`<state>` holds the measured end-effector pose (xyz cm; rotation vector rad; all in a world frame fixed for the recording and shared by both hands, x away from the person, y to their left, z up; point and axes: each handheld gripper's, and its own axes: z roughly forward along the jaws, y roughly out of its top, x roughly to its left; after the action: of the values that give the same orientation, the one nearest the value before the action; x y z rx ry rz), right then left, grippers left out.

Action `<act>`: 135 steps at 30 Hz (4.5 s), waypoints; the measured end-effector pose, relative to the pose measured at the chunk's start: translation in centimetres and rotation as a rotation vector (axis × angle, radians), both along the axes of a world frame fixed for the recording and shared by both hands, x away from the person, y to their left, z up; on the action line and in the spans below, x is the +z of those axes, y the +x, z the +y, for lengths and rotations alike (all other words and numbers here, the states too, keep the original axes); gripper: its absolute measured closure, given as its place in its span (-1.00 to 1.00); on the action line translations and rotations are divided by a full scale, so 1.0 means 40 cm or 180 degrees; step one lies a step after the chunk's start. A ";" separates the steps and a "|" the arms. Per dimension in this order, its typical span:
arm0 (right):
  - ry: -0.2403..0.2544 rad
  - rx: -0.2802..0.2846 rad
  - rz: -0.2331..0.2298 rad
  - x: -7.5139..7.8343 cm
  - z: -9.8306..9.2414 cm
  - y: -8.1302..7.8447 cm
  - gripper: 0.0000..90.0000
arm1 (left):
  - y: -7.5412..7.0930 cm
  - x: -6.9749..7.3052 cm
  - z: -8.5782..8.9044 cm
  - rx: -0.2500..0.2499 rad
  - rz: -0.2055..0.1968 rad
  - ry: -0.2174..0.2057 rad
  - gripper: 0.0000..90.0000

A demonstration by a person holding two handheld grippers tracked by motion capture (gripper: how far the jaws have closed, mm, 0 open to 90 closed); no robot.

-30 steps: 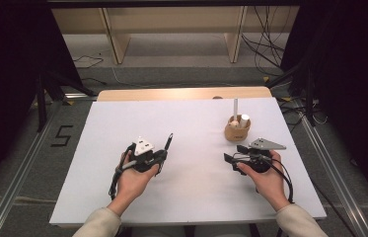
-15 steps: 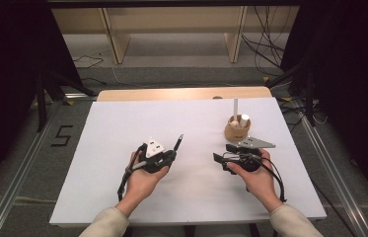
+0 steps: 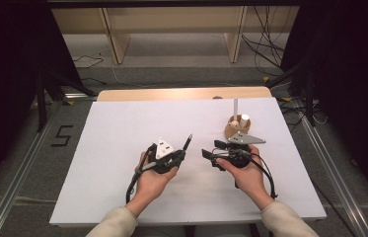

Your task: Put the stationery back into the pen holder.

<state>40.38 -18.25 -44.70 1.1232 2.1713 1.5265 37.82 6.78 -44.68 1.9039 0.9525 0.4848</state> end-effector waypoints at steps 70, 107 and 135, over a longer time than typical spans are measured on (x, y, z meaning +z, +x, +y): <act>0.0476 -0.0045 -0.0177 0.051 0.002 0.003 0.78 | -0.030 -0.009 0.044 -0.0032 -0.0100 0.0135 -0.07; 0.0359 -0.0511 -0.0288 0.081 -0.134 0.014 0.78 | -0.077 -0.068 0.269 0.0454 0.0124 0.0328 -0.32; 0.0359 -0.0740 -0.0320 0.095 -0.188 0.033 0.78 | -0.071 -0.069 0.270 0.0468 0.0129 0.0336 -0.33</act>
<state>41.69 -25.75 -40.88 1.2553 1.8377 1.5795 34.96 17.60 -47.42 1.9525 1.1184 0.5951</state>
